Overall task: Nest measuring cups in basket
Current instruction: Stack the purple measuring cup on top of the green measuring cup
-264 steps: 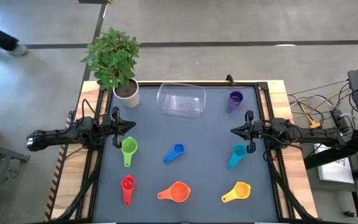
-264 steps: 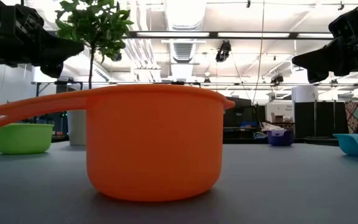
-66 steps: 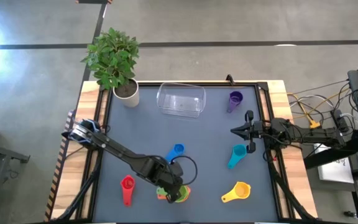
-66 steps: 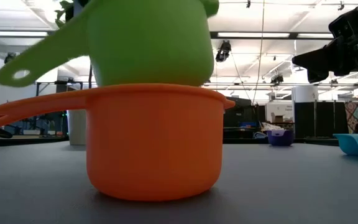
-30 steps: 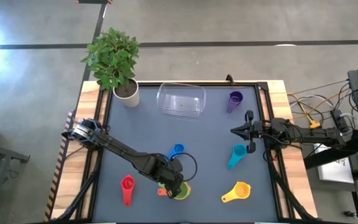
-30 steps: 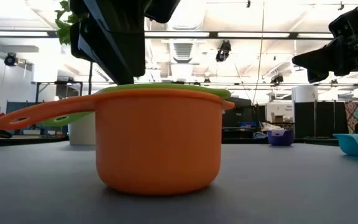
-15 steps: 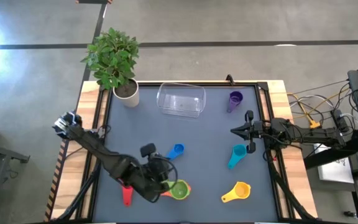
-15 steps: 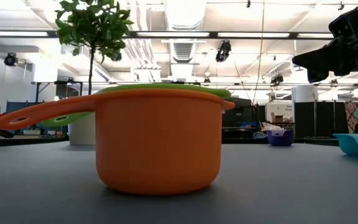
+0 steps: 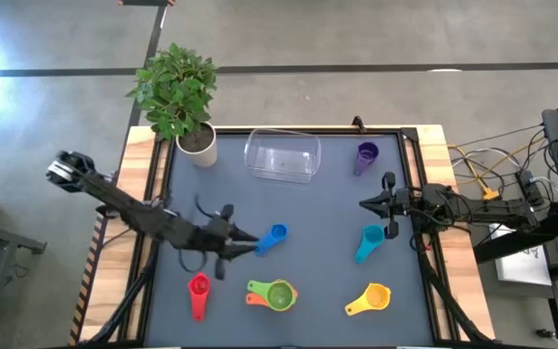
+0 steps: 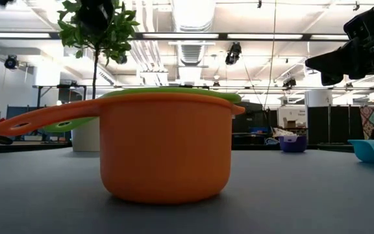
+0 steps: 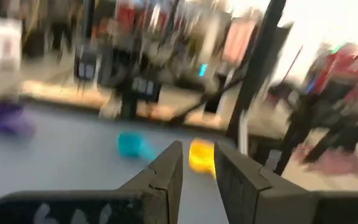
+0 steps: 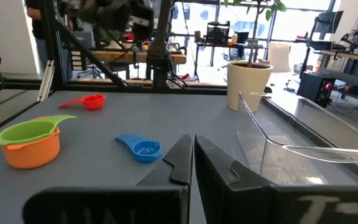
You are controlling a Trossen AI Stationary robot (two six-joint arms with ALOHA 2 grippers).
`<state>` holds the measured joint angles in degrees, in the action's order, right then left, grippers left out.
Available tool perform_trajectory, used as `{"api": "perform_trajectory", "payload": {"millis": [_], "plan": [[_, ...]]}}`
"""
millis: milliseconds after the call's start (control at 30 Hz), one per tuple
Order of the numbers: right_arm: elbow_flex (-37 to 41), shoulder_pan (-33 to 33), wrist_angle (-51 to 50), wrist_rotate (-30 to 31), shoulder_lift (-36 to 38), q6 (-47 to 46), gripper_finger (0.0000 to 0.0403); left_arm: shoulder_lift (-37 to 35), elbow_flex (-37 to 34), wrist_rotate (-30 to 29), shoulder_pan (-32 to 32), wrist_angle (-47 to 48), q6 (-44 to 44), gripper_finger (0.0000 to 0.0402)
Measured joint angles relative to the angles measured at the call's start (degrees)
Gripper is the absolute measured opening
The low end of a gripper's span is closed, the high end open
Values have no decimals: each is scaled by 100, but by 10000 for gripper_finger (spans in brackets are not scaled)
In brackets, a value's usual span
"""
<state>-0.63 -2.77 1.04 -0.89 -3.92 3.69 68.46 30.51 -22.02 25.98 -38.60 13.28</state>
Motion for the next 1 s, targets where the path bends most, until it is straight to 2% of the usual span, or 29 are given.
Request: {"api": "perform_trajectory", "payload": {"millis": [67,167,367,467,633,767,867,1000], "plan": [[0,-1,2,23,1,6,9,-127,-385,118,-91,-720,-236,74],[0,-2,8,48,0,-3,9,-272,-725,162,-132,-1156,-456,74],[0,0,372,157,0,-305,9,-323,-840,199,-127,-1139,-521,74],[0,-2,941,399,0,-960,9,-314,-795,207,-127,-1049,-513,74],[0,-1,1955,398,2,-2093,9,-338,-783,207,-127,-997,-512,74],[-25,-1,2102,566,-5,-1754,9,-412,-783,209,-113,-886,-509,74],[-527,-2,1122,1387,-83,-1893,9,-481,-783,209,-112,-742,-508,74],[-1714,-2,-1236,2794,-622,-2355,9,-518,-783,209,-112,-652,-516,74]]}}
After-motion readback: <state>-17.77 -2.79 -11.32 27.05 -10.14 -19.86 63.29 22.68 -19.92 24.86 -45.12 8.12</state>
